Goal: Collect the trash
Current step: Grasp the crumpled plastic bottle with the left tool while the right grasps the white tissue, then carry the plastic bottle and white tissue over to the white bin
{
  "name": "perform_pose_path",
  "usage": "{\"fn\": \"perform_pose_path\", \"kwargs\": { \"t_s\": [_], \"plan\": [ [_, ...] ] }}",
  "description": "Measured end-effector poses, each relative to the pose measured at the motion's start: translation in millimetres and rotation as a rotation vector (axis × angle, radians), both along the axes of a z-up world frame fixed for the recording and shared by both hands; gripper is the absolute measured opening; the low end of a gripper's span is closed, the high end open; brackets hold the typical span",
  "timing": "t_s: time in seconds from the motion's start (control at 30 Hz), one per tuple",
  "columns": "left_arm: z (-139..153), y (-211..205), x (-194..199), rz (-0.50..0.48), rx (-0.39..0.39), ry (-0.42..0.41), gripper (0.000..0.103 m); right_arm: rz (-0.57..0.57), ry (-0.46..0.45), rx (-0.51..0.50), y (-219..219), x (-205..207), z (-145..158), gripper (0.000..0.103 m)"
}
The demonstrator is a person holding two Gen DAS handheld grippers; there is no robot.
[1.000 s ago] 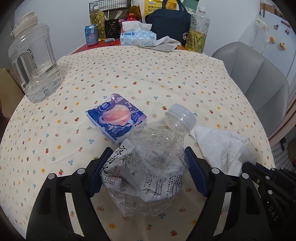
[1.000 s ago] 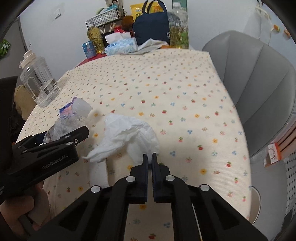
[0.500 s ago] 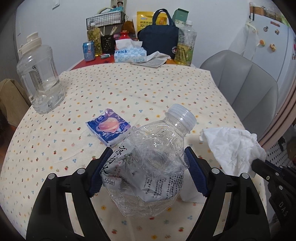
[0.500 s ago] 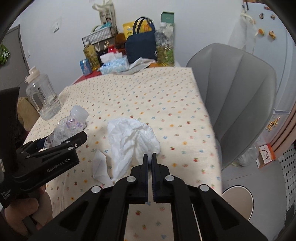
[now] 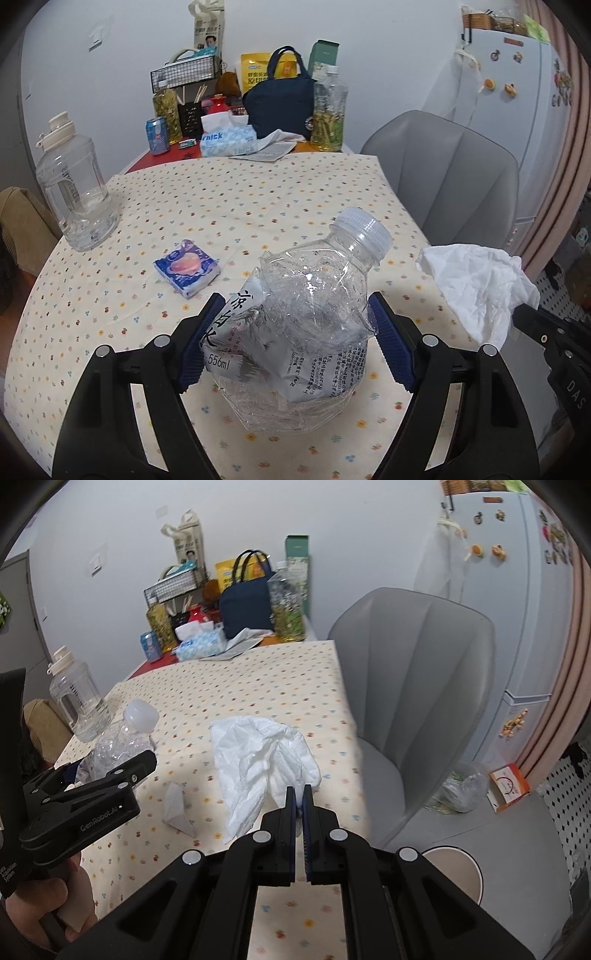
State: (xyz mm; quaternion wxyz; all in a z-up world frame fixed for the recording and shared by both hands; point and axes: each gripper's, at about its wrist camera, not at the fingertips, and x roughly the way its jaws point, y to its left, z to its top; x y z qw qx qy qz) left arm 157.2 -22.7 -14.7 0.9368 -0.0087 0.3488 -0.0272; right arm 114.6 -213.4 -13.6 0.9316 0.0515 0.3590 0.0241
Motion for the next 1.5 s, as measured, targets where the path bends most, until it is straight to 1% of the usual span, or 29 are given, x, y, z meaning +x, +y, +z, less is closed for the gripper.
{"fn": "perform_pose_path", "kwargs": {
  "t_s": [0.3,0.67,0.8,0.93,1.13,1.27,1.5],
  "plan": [
    [14,-44,-9,-0.084,0.008,-0.025,0.078,-0.079,-0.021,0.002,-42,-23,9,0.004],
    [19,-105,-8,-0.184,0.028,-0.028,0.078,-0.193,-0.023,0.023,-102,-35,6,0.005],
    [16,-129,-5,-0.223,0.039,-0.015,0.078,-0.237,-0.004,0.043,-125,-38,-1,0.005],
    [13,-155,-3,-0.267,0.050,-0.007,0.078,-0.274,-0.002,0.038,-148,-44,-6,0.005],
    [7,-196,-2,-0.322,0.070,0.008,0.078,-0.339,0.018,0.074,-186,-52,-21,0.005],
    [-4,-226,0,-0.363,0.085,0.034,0.078,-0.375,0.035,0.084,-212,-59,-33,0.005],
    [-22,-270,3,-0.420,0.128,0.068,0.078,-0.438,0.080,0.126,-253,-65,-63,0.005]
  ]
}}
